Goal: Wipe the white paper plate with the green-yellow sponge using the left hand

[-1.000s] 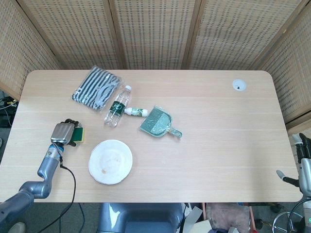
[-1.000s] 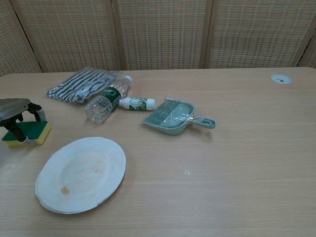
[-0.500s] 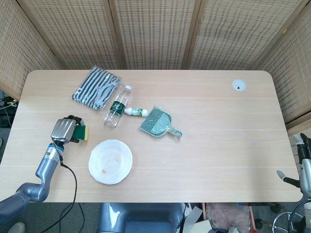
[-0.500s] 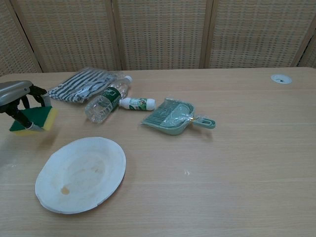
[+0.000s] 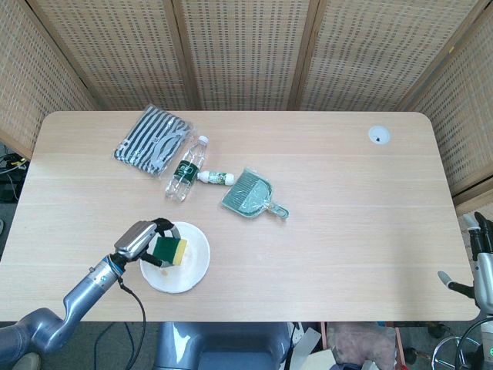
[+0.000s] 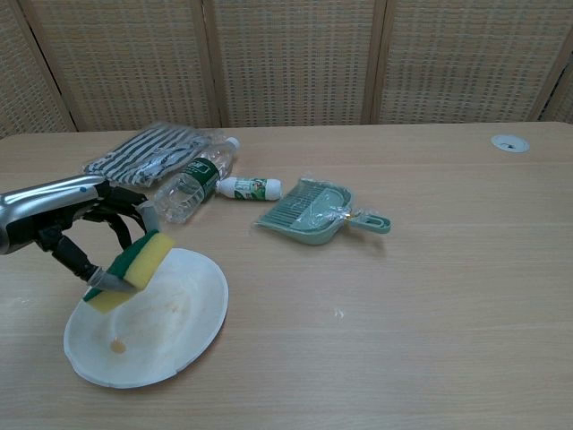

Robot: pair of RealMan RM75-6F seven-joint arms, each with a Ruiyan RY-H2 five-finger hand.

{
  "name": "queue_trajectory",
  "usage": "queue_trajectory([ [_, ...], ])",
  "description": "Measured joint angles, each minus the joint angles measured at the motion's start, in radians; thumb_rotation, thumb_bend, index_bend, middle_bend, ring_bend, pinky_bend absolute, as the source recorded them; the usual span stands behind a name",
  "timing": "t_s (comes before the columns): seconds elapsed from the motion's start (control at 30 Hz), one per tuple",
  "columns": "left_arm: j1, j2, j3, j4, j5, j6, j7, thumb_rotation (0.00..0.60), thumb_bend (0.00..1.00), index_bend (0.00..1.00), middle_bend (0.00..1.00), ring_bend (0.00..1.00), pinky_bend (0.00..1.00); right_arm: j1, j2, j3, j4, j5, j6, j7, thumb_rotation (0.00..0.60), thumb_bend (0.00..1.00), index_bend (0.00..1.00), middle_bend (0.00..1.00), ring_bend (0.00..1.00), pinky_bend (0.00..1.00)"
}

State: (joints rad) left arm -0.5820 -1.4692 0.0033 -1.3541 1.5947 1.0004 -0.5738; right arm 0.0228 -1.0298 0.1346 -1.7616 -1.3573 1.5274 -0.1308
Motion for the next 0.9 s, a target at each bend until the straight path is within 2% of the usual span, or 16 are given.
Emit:
queue_trajectory([
  [0.13,-0.001,0.011,0.057,-0.01,0.06,0.017,-0.07,0.6,0.03,0.61,0.46,0.28,0.39,0.001,0.001,0.0,0.0,0.001,-0.001,0.0,0.6,0.0,0.0,0.0,0.0,0.0],
  [0.3,-0.002,-0.015,0.08,0.036,0.074,0.021,-0.093,0.6,0.03,0.62,0.46,0.28,0.38,0.0,0.002,-0.001,-0.003,-0.002,0.001,0.0,0.6,0.0,0.0,0.0,0.0,0.0],
  [0.53,0.017,-0.084,0.085,0.139,0.075,0.077,-0.134,0.6,0.03,0.63,0.47,0.29,0.37,0.0,0.004,0.001,-0.002,0.002,0.0,0.01,0.6,0.0,0.0,0.0,0.0,0.0],
  [0.9,0.031,-0.165,0.099,0.264,0.059,0.083,-0.187,0.6,0.03,0.64,0.48,0.29,0.36,0.001,0.004,-0.002,-0.006,-0.001,-0.001,0.004,0.6,0.0,0.0,0.0,0.0,0.0],
])
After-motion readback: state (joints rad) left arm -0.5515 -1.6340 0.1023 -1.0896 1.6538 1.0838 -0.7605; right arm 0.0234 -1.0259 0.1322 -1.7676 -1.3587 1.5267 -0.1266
